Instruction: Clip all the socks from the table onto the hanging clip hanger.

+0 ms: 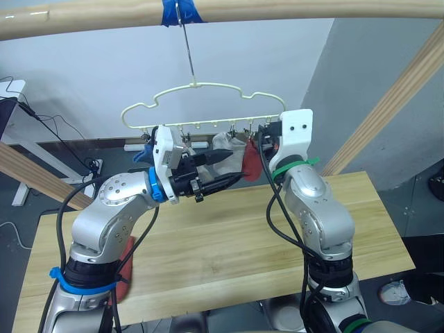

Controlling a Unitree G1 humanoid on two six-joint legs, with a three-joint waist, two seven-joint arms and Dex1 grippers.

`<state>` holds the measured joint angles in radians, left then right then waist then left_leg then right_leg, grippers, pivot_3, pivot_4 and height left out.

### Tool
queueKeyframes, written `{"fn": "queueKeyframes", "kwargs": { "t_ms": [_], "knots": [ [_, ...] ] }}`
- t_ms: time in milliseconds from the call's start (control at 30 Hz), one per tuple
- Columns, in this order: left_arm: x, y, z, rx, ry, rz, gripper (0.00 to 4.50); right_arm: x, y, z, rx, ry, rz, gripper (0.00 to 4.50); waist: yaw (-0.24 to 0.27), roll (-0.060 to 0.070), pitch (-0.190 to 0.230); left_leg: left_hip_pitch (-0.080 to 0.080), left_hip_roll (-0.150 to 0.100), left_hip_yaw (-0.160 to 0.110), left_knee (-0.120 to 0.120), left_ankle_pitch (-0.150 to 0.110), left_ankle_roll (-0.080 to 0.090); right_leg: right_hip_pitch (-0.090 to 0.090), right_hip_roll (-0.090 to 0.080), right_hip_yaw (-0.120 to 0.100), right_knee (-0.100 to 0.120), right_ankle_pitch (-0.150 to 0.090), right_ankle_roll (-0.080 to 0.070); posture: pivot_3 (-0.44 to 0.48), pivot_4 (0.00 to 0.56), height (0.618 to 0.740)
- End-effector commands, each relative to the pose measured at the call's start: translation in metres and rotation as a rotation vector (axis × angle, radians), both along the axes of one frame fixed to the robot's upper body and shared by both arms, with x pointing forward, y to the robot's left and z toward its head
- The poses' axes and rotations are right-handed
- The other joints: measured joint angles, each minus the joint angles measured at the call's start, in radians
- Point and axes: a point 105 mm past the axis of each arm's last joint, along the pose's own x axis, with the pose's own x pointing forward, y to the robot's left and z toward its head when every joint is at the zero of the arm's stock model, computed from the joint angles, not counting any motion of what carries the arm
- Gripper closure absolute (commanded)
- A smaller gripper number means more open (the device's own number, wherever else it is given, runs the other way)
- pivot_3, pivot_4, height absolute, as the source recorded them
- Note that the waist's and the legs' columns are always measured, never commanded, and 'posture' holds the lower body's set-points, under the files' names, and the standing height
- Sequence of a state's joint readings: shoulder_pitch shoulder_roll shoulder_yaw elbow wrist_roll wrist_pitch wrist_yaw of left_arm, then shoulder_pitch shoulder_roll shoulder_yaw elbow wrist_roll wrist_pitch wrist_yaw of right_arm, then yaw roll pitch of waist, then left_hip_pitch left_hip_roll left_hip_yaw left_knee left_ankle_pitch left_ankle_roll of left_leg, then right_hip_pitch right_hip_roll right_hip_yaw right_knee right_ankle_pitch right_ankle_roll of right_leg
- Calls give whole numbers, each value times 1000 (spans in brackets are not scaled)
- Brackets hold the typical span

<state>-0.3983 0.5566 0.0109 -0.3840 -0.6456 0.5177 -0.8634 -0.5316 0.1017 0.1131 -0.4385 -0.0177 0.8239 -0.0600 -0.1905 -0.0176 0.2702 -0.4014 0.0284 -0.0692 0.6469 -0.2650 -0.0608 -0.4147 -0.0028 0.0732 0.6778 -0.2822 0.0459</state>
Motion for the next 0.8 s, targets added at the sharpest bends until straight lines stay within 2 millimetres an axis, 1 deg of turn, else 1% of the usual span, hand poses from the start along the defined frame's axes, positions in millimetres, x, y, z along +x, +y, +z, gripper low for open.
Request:
{"fn": "queueKeyframes", "kwargs": {
  "t_ms": [33, 433, 800],
  "knots": [
    [-7, -2, 8, 5, -46, -23, 1613, -4, -3, 14, 32, -47, -15, 2843, 0, 0, 0, 0, 0, 0, 0, 0, 0, 0, 0, 0, 0, 0, 0, -232, 253, 740],
    [-7, -2, 5, 7, -41, -24, 1613, -8, -5, 13, 54, -30, -20, 2843, -3, 0, 0, 0, 0, 0, 0, 0, 0, 0, 0, 0, 0, 0, 0, -240, 255, 740],
    [-7, -3, 3, 10, -37, -28, 1613, -11, -3, 18, 88, -49, -3, 2843, -3, 0, 0, 0, 0, 0, 0, 0, 0, 0, 0, 0, 1, 0, 0, -242, 255, 740]
  ]
}}
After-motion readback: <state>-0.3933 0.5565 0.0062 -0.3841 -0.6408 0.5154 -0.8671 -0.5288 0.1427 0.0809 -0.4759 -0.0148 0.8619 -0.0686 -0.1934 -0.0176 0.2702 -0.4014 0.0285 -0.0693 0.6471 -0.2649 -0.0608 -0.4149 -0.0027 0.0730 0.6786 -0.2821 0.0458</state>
